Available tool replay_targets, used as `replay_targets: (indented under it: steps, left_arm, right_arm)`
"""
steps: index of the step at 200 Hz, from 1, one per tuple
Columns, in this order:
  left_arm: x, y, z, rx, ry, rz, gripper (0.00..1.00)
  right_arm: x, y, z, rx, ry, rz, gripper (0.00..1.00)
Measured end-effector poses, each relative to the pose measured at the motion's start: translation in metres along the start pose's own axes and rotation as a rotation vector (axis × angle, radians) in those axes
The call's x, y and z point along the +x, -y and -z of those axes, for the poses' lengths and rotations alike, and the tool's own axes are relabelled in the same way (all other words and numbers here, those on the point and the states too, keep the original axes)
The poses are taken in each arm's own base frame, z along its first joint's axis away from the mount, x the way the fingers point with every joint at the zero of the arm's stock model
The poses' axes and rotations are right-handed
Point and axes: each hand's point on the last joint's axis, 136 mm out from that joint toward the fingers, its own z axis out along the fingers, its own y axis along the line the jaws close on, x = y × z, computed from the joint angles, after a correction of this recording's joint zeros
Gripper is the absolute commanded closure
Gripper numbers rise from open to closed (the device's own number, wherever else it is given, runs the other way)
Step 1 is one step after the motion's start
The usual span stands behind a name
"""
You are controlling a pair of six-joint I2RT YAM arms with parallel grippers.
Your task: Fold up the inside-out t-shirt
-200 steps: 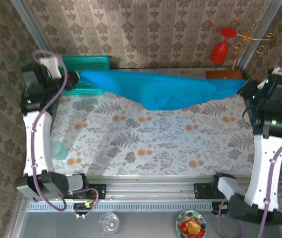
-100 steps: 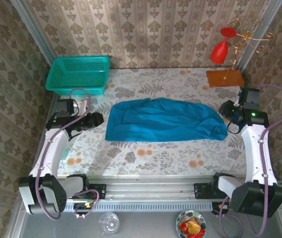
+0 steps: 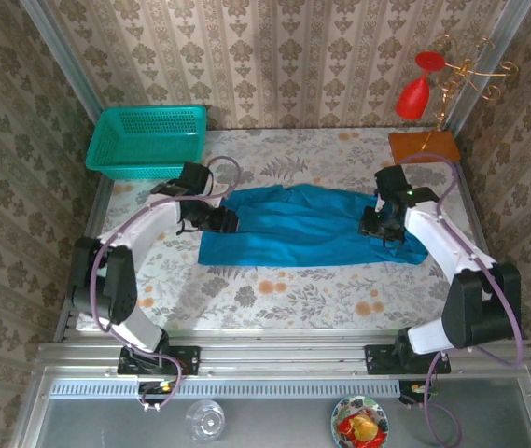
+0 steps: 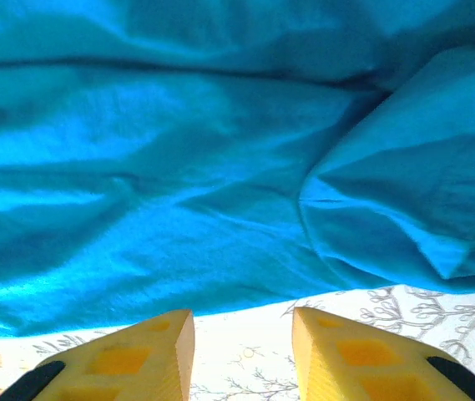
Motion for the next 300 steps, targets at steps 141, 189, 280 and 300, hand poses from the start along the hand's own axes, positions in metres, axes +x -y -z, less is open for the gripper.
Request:
replay_targets:
  steps: [141, 189, 280, 300]
  left_arm:
    - [-0.046, -0.021, -0.065, 0.136, -0.064, 0.039, 0.59]
    - [-0.044, -0.014, -0.065, 0.182, -0.071, 0.043, 0.91]
    - [-0.069, -0.006, -0.008, 0.187, 0.070, 0.037, 1.00]
    - [-0.078, 0.000, 0.014, 0.196, 0.122, 0.028, 1.00]
  right_arm:
    - [-0.009, 0.059, -0.003, 0.083, 0.063, -0.171, 0.48]
    - [-0.014, 0.099, -0.005, 0.098, 0.105, -0.290, 0.45]
    - [-0.007, 0.085, -0.065, -0.009, -0.041, -0.290, 0.94]
    - [-0.011, 0.082, -0.060, -0.029, -0.019, -0.293, 1.00]
